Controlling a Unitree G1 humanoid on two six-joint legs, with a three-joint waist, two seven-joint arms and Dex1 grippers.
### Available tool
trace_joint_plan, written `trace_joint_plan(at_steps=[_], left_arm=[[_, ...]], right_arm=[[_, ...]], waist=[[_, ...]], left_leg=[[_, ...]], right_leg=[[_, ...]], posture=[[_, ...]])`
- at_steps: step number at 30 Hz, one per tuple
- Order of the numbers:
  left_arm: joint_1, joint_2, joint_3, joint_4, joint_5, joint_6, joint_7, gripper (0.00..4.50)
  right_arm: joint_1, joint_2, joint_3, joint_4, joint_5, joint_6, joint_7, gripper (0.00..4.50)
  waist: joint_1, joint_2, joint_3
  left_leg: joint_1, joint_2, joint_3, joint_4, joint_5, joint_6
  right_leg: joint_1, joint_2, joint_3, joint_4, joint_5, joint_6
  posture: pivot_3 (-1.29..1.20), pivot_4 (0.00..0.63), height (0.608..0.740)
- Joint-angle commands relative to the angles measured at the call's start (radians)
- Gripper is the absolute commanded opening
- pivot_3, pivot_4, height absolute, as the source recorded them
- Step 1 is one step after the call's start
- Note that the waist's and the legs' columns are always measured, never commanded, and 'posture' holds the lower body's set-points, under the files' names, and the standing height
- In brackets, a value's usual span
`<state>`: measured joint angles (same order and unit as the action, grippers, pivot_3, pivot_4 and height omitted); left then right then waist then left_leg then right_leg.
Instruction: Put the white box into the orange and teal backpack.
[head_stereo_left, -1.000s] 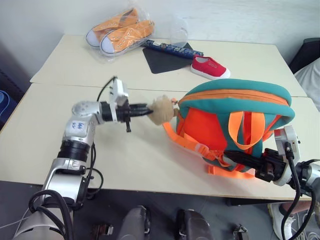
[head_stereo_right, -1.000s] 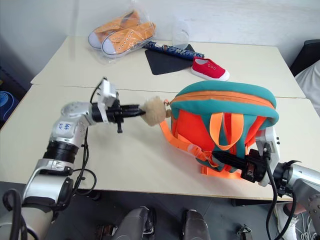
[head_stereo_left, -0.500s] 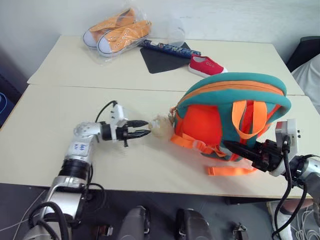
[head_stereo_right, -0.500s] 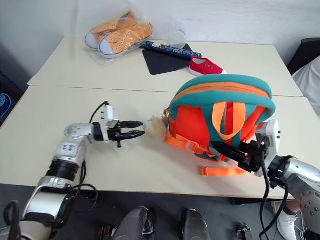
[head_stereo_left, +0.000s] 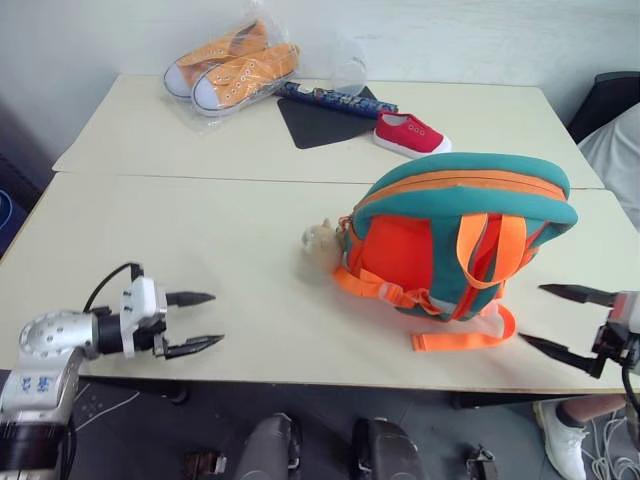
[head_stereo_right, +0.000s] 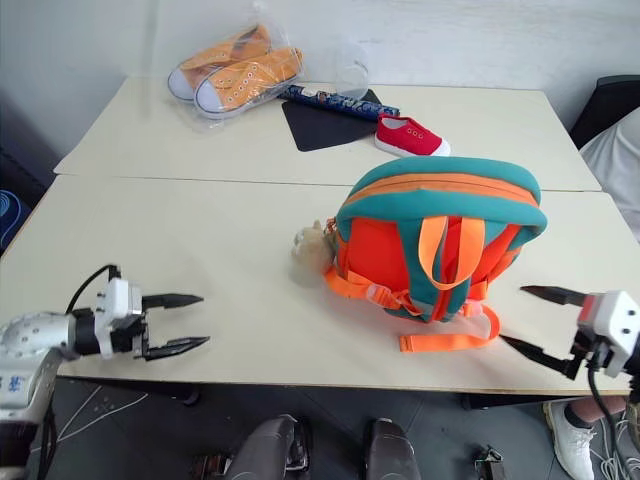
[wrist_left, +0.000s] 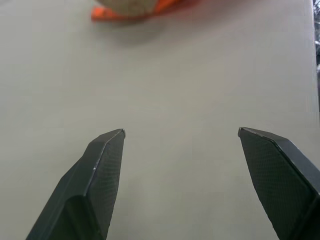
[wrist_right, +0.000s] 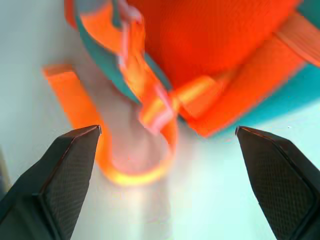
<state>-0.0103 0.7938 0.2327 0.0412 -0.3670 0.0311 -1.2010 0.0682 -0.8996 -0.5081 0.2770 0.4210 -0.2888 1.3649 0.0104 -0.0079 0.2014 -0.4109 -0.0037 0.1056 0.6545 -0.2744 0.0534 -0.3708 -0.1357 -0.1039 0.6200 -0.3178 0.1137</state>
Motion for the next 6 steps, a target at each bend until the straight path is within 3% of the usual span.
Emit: trace_joint_plan(at_steps=[1, 6], left_arm=[[0.043, 0.006, 0.048, -0.103, 0.001, -0.026, 0.054, 3.8], [0.081, 0.009, 0.042, -0.153, 0.007, -0.026, 0.083, 3.8]], right_arm=[[-0.083, -0.035, 0.029, 0.175, -0.046, -0.152, 0.041, 4.44], [-0.17, -0.037, 0.07, 0.303, -0.076, -0.22, 0.035, 4.44]], waist=[[0.001, 0.0, 0.0], [-0.006, 0.002, 0.0]], left_leg=[[0.002, 0.0, 0.0, -0.002, 0.001, -0.001], [0.004, 0.0, 0.0, -0.007, 0.002, -0.004]], right_leg=[[0.0, -0.001, 0.0, 0.0, 0.0, -0.001], [0.0, -0.002, 0.0, 0.0, -0.002, -0.003]], posture=[[0.0, 0.15, 0.74], [0.0, 0.15, 0.74]])
